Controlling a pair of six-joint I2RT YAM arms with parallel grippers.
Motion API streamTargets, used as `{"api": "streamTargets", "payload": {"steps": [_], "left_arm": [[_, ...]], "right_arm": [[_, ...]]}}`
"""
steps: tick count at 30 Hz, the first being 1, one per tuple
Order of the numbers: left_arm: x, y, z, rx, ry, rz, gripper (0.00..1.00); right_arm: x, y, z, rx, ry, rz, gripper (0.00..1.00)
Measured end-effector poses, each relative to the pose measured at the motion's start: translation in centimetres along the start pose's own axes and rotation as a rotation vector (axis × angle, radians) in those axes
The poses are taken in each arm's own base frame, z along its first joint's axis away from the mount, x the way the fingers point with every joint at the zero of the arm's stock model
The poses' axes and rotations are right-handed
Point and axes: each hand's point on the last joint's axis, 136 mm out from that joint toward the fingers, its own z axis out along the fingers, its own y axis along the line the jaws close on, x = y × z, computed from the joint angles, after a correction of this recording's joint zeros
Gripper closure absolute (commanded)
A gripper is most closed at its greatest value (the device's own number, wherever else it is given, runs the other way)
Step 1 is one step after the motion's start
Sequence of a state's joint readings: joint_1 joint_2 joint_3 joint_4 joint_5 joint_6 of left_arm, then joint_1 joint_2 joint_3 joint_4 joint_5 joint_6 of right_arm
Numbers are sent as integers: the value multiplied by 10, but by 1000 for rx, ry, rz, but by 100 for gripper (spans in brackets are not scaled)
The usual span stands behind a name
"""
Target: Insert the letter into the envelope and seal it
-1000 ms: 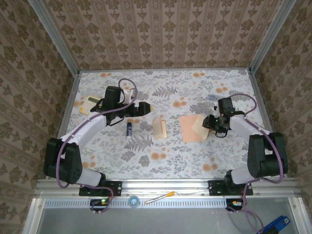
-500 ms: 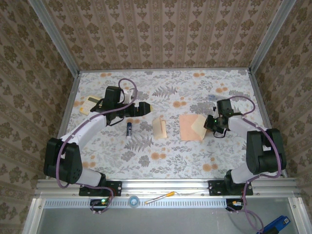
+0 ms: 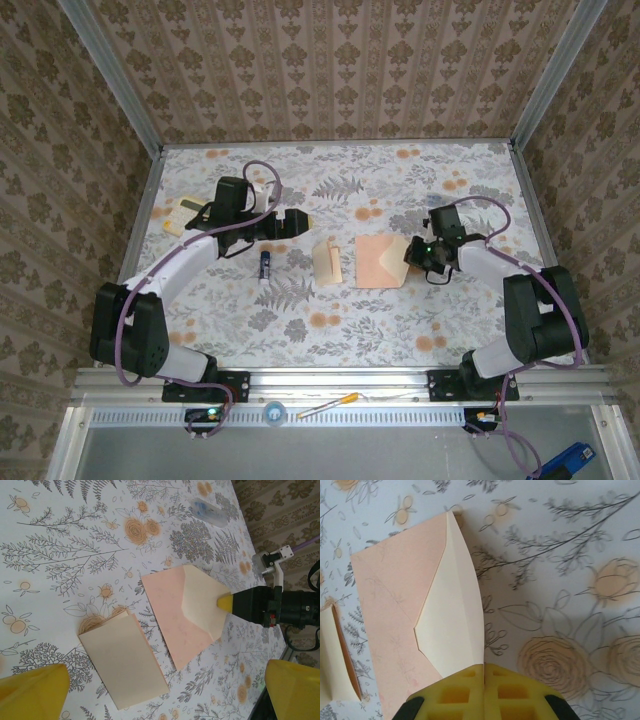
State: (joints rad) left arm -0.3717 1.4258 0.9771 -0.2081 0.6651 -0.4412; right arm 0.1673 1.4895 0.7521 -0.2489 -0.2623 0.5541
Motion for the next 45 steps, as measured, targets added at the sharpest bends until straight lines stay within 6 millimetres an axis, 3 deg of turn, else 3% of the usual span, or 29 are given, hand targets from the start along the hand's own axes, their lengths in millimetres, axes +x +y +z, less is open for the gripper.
{"api": "streamTargets", "payload": {"steps": [9, 19, 29, 31, 34, 40, 45], "left_arm": [[0, 0, 0, 0, 0, 0, 0], [1, 0, 0, -1, 1, -1, 0], [1, 0, 0, -1, 1, -1, 0], [0, 1, 0, -1, 1, -1, 0], [-1, 3, -2, -8, -6, -3, 0], [-9, 6, -12, -24, -45, -3, 0], [-17, 25, -31, -104, -118, -33, 0]], "right_arm": [[3, 26, 8, -22, 8, -35, 100], [7, 32, 13, -19, 16, -18, 99], [6, 29, 11, -2, 7, -1, 61], [5, 30, 5, 2, -3, 3, 51], [0, 34, -10, -1, -36, -2, 45], [-17, 61, -51, -72, -131, -26, 42], [-6, 116, -57, -159, -103, -122, 41]]}}
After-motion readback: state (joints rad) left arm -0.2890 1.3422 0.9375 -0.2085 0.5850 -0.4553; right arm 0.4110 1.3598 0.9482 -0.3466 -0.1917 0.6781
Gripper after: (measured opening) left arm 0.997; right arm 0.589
